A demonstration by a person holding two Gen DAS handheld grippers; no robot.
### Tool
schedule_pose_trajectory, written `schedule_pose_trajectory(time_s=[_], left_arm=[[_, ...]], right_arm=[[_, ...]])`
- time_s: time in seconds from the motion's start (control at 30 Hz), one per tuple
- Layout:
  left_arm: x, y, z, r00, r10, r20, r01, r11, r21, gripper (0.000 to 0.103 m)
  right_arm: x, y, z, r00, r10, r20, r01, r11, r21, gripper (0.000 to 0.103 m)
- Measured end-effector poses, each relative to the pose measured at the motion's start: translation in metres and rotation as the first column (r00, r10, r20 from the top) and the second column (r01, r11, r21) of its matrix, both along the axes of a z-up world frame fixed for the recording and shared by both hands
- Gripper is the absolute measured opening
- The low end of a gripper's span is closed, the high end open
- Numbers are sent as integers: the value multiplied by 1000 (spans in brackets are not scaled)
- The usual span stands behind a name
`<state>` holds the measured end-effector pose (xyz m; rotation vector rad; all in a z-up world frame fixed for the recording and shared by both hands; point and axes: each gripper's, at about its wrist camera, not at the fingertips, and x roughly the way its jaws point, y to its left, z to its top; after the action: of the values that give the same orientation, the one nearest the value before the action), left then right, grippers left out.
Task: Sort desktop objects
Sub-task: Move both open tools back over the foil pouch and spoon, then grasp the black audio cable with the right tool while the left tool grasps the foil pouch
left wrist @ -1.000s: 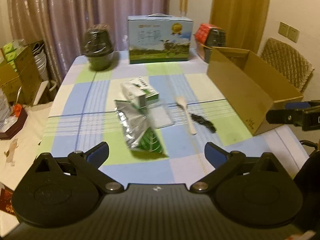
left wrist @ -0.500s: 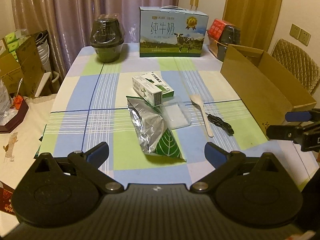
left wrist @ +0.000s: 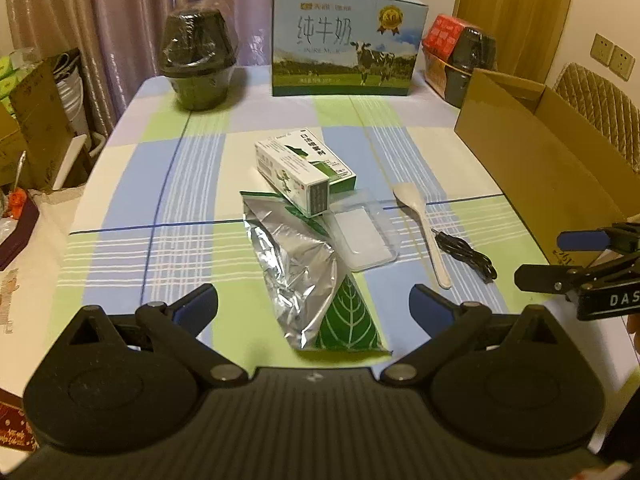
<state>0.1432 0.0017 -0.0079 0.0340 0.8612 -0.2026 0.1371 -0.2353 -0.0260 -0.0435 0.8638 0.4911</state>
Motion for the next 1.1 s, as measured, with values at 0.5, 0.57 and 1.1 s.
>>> schedule_pose_trajectory(time_s=[0.5,0.57,1.1], left_arm=[[45,-5,-43,998,-9,-55,8,1000,-25,99],[52,-4,-46,998,-9,-65,7,1000,-25,99],[78,-2,-66,992,-21,-125,14,998,-59,85]], right_arm=[[38,12,-35,999,25,-25,-27,997,-68,59],[44,14,-40,999,29,-31,-32,996,-82,57],[66,27,-65,996,59,-62,-68,983,-170,25]])
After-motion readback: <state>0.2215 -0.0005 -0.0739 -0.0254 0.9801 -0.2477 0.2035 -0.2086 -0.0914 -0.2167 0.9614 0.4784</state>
